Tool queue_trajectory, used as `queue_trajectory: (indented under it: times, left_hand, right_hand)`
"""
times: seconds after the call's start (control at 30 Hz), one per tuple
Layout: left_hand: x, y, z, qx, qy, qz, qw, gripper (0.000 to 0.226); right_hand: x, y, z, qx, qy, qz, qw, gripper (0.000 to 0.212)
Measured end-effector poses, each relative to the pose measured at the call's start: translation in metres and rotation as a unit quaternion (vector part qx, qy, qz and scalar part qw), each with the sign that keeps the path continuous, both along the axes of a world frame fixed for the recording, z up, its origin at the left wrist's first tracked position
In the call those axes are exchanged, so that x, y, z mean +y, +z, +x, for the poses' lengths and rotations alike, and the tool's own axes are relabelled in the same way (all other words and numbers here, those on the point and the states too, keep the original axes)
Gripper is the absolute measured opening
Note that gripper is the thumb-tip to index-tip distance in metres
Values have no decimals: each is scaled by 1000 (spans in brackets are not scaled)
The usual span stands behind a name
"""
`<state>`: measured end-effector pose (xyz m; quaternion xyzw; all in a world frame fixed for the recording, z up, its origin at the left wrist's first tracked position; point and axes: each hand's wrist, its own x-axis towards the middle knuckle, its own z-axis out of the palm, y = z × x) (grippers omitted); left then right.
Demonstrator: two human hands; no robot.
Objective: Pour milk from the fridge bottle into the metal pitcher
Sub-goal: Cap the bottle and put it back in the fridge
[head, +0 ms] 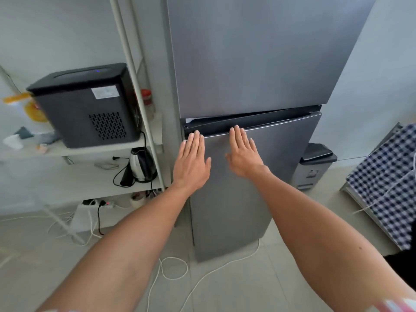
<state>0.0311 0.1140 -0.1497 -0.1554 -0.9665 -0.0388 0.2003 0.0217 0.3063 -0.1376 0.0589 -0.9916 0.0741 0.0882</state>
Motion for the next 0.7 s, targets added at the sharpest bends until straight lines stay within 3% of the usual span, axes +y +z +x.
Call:
queue_trajectory:
  times: [0.3,0.7]
  left_hand:
    - [-2,32,-32,-120,27,3,992,72]
    - [-3,40,-53,-147,27,4,989,72]
  right_hand:
    - [-8,16,-29,-68,-3,19,997,75]
    - [-9,22,-42,-85,6,1,996,77]
